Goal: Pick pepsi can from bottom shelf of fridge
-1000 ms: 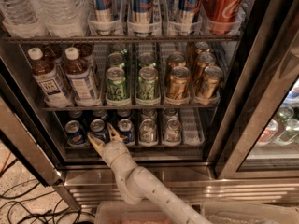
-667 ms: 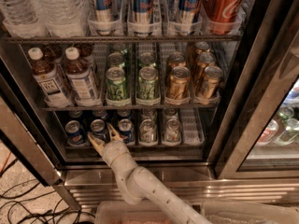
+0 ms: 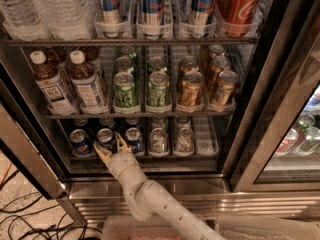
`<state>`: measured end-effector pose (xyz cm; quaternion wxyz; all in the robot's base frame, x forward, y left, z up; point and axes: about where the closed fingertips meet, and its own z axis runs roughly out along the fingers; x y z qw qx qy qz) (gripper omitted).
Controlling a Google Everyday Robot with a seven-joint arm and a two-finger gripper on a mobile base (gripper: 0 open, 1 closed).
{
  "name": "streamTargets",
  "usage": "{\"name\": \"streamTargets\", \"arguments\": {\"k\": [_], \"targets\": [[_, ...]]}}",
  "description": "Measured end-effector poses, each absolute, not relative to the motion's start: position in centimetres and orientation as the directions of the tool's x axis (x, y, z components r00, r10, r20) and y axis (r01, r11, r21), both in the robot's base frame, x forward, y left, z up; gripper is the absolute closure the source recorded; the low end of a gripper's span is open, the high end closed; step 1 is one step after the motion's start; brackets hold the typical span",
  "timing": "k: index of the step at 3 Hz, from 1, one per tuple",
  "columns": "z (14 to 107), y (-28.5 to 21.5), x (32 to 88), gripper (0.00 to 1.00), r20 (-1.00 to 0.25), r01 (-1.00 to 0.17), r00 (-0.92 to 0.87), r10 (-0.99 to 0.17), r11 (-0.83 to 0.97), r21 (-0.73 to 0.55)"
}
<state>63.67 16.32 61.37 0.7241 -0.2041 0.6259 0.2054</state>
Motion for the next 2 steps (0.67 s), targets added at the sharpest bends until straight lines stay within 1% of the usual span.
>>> {"name": "streamTargets", "arguments": {"k": [2], "targets": [[66.7, 16.4, 60.0, 1.0, -0.978, -0.602, 0.208, 0.008, 0.789, -0.122]]}}
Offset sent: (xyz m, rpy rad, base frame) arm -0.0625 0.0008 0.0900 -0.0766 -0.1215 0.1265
